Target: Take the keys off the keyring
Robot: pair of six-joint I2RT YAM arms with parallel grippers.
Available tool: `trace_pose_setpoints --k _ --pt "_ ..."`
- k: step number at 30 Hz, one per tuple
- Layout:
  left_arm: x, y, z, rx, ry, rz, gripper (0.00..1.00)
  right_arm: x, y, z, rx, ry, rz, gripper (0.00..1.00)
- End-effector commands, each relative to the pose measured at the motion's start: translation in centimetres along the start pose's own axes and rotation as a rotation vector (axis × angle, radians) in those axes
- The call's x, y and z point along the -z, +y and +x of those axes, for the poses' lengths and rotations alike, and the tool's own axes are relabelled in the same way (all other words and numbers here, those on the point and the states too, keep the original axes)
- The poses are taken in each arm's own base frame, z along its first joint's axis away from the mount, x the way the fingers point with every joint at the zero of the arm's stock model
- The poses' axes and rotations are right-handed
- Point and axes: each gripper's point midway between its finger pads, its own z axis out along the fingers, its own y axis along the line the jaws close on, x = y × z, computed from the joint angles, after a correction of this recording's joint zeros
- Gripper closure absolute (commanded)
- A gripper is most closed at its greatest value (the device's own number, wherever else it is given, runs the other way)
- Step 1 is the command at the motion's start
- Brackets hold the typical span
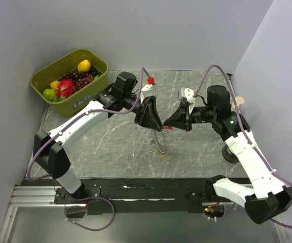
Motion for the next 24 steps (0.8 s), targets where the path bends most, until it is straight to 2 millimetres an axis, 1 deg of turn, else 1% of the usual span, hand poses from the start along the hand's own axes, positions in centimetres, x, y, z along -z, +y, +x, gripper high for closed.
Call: trace_pose_setpoints --k 1,3,5,9,21,24 --pt "-0.38 -0.43 -1.29 -0.046 -0.019 0.011 0.71 0.37 -0.22 -1.65 0.082 -0.041 0.036 1.00" --pt "-0.39 -0.22 -1.30 -0.036 -0.021 -0.004 0.75 0.41 -0.16 -1.65 0.085 -0.042 0.038 1.00" --pt "-0.40 -0.16 -1.21 -0.035 -0.021 -0.005 0.77 0.47 -0.18 -1.68 0.088 -0.043 0.045 1.00" --pt "-0.40 -0.14 -0.98 -0.032 -0.020 -0.005 0.77 0.47 -0.32 -1.70 0.093 -0.046 0.053 1.00" --pt "-0.35 -0.14 -0.45 -0.032 -0.013 -0.013 0.74 0.78 -0.30 -2.31 0.094 -0.062 0.054 1.00" --pt "-0.33 -0.20 -0.43 -0.037 -0.013 -0.014 0.71 0.94 -0.38 -2.35 0.092 -0.065 0.059 1.00"
